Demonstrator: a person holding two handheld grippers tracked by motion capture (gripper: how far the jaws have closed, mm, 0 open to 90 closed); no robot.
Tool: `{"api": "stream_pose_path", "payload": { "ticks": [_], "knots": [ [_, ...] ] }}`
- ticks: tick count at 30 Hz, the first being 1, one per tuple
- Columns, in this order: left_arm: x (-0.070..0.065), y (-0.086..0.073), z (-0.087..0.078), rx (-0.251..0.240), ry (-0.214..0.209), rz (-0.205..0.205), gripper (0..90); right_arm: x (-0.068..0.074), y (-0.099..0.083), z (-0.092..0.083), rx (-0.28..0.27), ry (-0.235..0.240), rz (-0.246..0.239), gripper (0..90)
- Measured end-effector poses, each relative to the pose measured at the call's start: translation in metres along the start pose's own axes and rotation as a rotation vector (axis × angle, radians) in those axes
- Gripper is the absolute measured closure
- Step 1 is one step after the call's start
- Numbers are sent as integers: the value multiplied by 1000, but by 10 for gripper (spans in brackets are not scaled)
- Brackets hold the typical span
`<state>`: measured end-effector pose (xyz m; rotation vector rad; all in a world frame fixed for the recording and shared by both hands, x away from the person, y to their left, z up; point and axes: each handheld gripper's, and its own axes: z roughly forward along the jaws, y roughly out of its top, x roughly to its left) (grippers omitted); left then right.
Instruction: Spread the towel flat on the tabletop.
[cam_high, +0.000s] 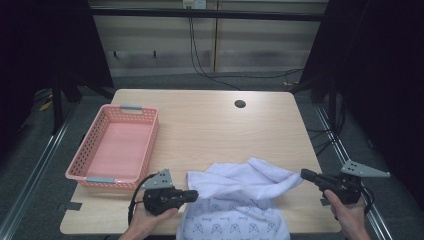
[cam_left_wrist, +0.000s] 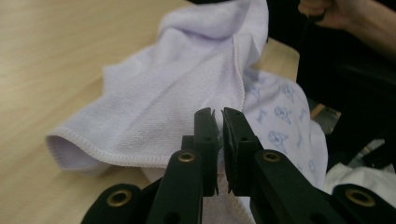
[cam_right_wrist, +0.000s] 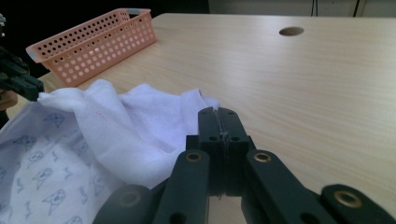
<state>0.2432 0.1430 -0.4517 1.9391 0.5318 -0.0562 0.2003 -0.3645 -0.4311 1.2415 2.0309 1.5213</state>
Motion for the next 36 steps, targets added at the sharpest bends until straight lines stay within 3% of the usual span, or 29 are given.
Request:
{"api": "stream_pose_path", "payload": {
  "ticks": [5,10,16,18,20,23,24,26,27,30,36],
  "knots": [
    [5,18,-24,-82,31,-2,850,8,20,1,-39,15,-38,897],
    [8,41,-51,-162,64,7,851,15,48,-3,-112,23,-69,897],
    [-3,55,-73,-201,36,56,856,31,74,-19,-198,52,-116,898],
    [-3,56,-75,-207,38,58,852,34,78,-20,-203,55,-125,897],
    [-2,55,-69,-173,69,68,874,36,79,-17,-196,61,-130,897],
    [6,45,-53,-138,57,27,881,37,77,-7,-168,57,-133,897],
    [8,44,-51,-128,71,29,882,35,77,-5,-162,58,-131,898],
    [14,47,-53,-158,78,1,884,32,77,-1,-159,51,-120,898],
    [17,52,-57,-177,81,-14,885,29,78,-1,-163,50,-115,897],
    [18,76,-74,-231,128,12,886,24,91,-7,-202,35,-113,898],
    [9,130,-108,-353,192,101,889,34,132,-31,-339,33,-160,898]
  ]
}}
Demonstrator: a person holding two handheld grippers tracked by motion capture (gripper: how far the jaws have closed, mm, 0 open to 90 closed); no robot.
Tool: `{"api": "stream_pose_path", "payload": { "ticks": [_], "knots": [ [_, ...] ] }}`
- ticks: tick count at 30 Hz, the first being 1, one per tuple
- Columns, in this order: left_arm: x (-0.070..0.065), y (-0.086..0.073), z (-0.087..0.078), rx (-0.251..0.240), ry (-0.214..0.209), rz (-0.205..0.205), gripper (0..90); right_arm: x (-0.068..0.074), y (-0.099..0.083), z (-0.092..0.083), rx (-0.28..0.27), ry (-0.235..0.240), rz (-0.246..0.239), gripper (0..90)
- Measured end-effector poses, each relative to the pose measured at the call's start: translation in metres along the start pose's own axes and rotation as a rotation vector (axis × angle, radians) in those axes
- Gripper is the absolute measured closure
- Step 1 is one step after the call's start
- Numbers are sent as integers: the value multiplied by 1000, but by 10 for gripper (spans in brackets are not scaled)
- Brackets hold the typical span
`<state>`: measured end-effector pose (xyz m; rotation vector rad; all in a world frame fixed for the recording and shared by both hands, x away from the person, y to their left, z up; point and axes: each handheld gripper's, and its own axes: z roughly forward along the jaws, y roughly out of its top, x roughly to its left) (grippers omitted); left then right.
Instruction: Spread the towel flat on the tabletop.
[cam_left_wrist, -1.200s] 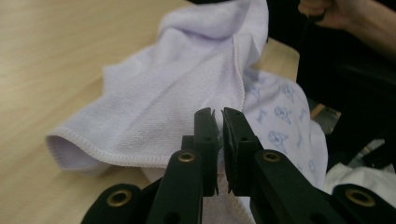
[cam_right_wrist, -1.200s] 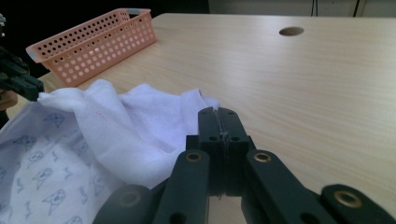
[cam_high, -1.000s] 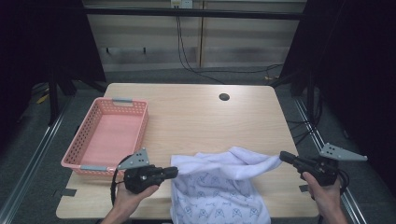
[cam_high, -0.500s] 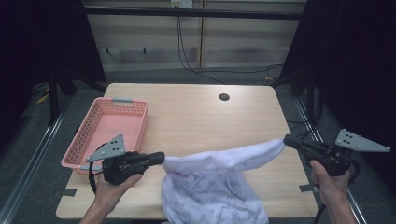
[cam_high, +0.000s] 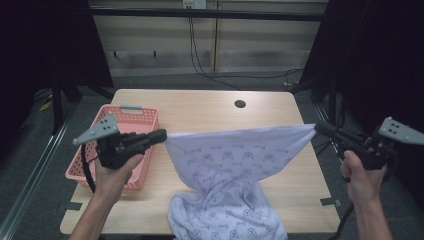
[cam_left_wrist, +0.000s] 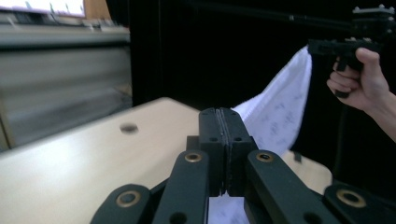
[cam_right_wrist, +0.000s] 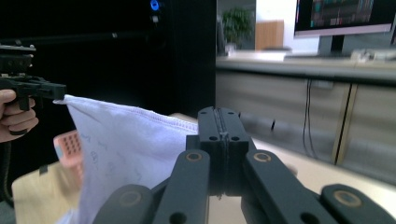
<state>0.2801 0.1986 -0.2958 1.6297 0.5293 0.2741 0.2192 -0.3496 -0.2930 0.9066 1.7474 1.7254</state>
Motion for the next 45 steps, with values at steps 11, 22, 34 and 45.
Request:
{"api": "stream_pose_path", "payload": {
  "ticks": [11,22,34,45],
  "knots": [
    [74,53,57,45,119,-52,877,-34,71,57,-56,-76,-26,898],
    [96,-15,114,189,107,-171,639,-100,-40,136,283,-183,83,689],
    [17,-101,88,338,-80,-123,789,-17,-116,71,404,24,92,595],
    [-8,-190,85,664,-43,-58,815,21,-190,63,661,71,66,644]
  ]
}}
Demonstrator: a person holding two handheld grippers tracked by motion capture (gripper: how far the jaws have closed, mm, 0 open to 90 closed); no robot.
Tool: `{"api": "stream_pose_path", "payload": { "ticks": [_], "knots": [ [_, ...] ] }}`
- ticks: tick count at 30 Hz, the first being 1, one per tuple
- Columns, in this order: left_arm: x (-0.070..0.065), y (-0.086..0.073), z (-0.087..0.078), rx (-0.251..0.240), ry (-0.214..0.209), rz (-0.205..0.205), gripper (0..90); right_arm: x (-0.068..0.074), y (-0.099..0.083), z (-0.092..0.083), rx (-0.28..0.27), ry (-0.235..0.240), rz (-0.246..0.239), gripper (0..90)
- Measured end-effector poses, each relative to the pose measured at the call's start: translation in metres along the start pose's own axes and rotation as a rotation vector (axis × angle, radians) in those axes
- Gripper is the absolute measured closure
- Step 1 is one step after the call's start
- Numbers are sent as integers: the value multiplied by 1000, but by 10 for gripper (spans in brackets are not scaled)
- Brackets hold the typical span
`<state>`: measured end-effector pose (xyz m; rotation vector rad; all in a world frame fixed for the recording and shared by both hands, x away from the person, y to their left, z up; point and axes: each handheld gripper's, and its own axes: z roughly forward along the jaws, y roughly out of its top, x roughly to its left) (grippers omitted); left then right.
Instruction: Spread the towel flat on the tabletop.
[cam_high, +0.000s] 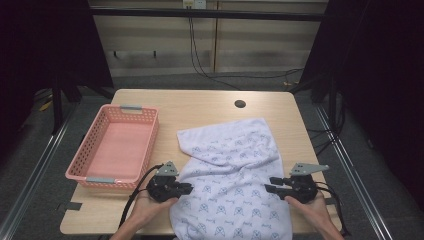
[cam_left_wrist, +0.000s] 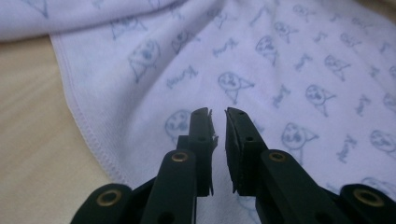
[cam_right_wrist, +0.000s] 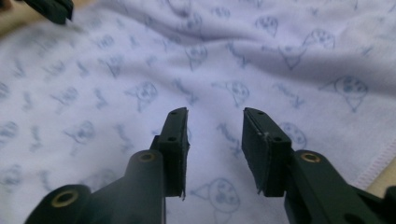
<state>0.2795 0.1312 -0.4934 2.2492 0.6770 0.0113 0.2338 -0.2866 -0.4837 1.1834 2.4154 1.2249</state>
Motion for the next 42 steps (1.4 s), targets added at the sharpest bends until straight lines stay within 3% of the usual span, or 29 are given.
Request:
{"api": "stream_pose_path", "payload": {
  "ticks": [1,3,5,6,11,13,16,18,20,23,25,27,29,31,33,36,37,38,39,40,42],
  "knots": [
    [0,-4,1,6,19,14,822,-1,-2,3,19,-12,-7,652],
    [2,-9,-2,-5,-9,-28,839,-1,-5,6,62,-39,-13,665],
    [-2,-14,-7,2,-18,-14,839,-1,-10,7,108,-62,-17,658],
    [-5,-17,-9,-1,-24,-12,838,-1,-13,5,107,-59,-14,658],
    [-22,-30,-20,20,-34,5,836,10,-23,-9,139,-2,-20,670],
    [-30,-36,-24,18,-80,6,805,17,-28,-14,155,15,-31,671],
    [-42,-43,-29,39,-104,16,778,26,-33,-21,184,54,-30,681],
    [-50,-48,-31,53,-162,15,772,34,-35,-25,215,84,-38,706],
    [-56,-53,-35,60,-173,14,772,41,-37,-28,238,108,-44,706],
    [-60,-54,-39,82,-208,10,736,44,-37,-27,236,117,-73,706],
    [-62,-52,-39,87,-216,12,698,40,-33,-29,159,93,-59,695],
    [-57,-45,-36,51,-184,31,670,33,-26,-34,77,66,-27,684],
    [-45,-35,-33,8,-164,-5,651,25,-18,-35,15,37,7,667],
    [-31,-23,-27,-12,-141,-7,661,17,-11,-30,-23,11,30,642],
    [-17,-12,-18,-20,-100,-24,665,9,-5,-20,-31,-4,37,621],
    [2,2,-4,-39,-85,-40,663,-2,4,-6,-22,-15,49,609],
    [9,5,1,-40,-96,-71,661,-4,7,-3,-28,-11,58,609],
    [13,8,4,-47,-73,-80,655,-7,9,1,-27,-14,64,604],
    [16,10,7,-41,-45,-67,655,-10,11,4,-23,-27,62,601],
    [20,11,10,-44,-53,-80,654,-13,13,7,-18,-34,68,592],
    [22,11,14,-38,-15,-68,655,-19,17,14,-8,-46,60,572]
  ]
}}
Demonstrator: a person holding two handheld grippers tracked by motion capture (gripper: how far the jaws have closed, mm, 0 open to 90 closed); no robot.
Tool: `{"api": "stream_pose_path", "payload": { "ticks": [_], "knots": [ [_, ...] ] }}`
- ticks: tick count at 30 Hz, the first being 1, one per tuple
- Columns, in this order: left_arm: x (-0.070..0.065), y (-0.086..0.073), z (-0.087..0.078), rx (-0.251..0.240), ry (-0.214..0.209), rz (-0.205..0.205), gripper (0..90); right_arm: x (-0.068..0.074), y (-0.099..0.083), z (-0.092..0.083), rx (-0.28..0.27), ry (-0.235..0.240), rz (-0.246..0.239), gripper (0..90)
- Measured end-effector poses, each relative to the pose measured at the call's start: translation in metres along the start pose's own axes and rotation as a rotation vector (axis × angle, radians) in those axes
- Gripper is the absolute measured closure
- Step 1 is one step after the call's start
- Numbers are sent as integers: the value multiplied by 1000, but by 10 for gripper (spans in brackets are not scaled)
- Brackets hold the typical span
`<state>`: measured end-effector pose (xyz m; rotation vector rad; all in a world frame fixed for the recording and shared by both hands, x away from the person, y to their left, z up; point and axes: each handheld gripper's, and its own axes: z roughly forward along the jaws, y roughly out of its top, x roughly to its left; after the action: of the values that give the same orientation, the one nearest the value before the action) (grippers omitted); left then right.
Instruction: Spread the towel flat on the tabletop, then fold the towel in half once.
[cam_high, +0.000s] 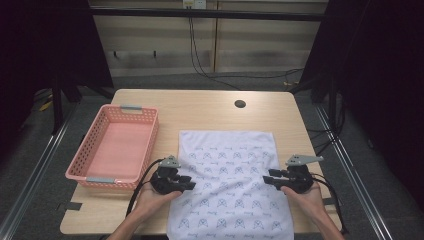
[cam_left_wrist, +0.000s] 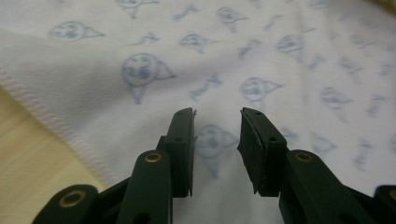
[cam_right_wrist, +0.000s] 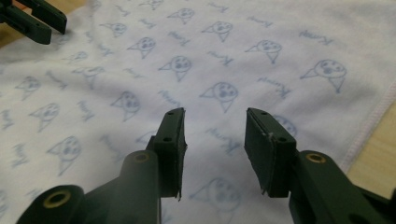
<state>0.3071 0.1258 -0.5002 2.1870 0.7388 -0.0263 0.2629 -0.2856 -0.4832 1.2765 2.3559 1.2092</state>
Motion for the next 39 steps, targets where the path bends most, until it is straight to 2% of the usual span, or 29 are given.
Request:
{"api": "stream_pose_path", "payload": {
  "ticks": [4,7,9,13,15,20,25,28,30,35,39],
  "knots": [
    [-2,1,1,8,6,30,658,-7,6,15,23,-4,7,556],
    [0,1,2,-8,11,9,667,-8,4,24,60,-21,-20,544],
    [1,2,3,-9,4,14,647,-5,1,24,88,-41,-48,539],
    [1,1,3,-10,13,13,657,1,-3,21,98,-77,-87,542],
    [-3,0,3,-14,14,26,657,3,-6,19,102,-88,-102,542],
    [-13,-3,3,0,-16,57,658,5,-20,0,109,-78,-88,542],
    [-33,-14,-4,34,-47,81,686,14,-35,-16,117,-61,-69,541],
    [-46,-22,-10,47,-60,94,688,19,-38,-20,123,-43,-79,538],
    [-54,-29,-15,52,-73,86,688,23,-41,-22,126,-17,-78,539],
    [-73,-43,-24,75,-112,102,687,38,-49,-32,160,21,-82,539],
    [-80,-50,-30,93,-162,97,682,47,-56,-40,183,46,-79,540]
  ]
}}
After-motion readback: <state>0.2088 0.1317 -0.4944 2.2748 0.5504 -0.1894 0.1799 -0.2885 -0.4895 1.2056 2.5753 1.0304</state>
